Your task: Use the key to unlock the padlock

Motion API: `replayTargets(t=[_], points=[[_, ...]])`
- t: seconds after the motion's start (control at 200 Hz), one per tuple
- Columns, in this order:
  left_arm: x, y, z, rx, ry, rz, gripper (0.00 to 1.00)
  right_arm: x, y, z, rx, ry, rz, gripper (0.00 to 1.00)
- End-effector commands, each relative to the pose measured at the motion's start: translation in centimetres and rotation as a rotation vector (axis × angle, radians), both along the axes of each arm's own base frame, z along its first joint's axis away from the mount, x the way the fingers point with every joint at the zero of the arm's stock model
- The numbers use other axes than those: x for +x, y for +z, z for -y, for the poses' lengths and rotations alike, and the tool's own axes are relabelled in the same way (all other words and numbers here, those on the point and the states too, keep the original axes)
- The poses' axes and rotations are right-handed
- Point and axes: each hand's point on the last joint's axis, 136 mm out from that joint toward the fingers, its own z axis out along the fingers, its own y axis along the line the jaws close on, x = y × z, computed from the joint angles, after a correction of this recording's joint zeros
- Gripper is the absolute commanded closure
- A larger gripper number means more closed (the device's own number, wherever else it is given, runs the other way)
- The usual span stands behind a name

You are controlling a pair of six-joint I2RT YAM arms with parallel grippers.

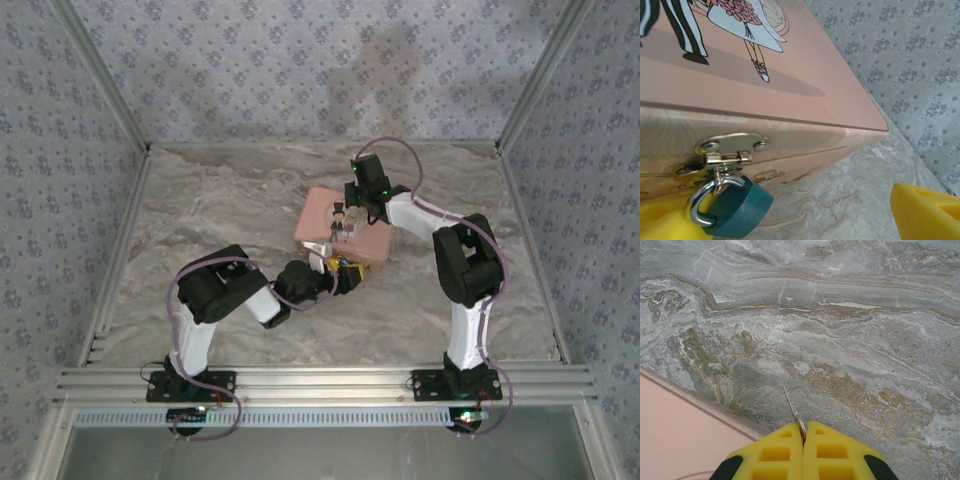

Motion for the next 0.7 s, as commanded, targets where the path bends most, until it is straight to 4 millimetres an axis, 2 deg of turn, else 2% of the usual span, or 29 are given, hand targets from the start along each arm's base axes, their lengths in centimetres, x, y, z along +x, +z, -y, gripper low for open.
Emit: replayTargets(t=[0.0,0.12,0.23,0.365,0.395,0.54,0.655,0.695], points=[[2.5,1.0,-1.7,0.005,0.163,0.071,0.12,-3.8,-1.9,-1.3,-0.017,0.067,-0.125,1.0],[2.3,1.4,-1.3,-0.004,0.136,0.082,0.16,-4.0,-1.1,-0.9,-0.015,0.06,-0.112,1.0],[2.1,1.1,-1.0,-0.014,0.102,0.056,0.31,-3.9,0.2,-0.3,-0.006,0.05,-0.09,1.0],[2.1,0.4,-1.8,-0.023,0.11,0.026,0.36,-4.0,1.6,0.5,0.014,0.039,-0.064,1.0],[2.1,0.4,-1.9,-0.022,0.104,0.024,0.4,-4.0,1.9,0.5,0.014,0.04,-0.06,1.0],[2.2,0.4,-1.9,-0.031,0.075,0.009,0.48,-4.5,2.3,0.8,0.013,0.042,-0.055,1.0],[2.5,0.1,-2.0,-0.036,0.063,-0.01,0.51,-4.9,2.2,1.0,0.012,0.039,-0.054,1.0],[2.6,0.1,-2.0,-0.041,0.056,-0.016,0.57,-5.0,2.2,1.1,0.012,0.04,-0.055,1.0]])
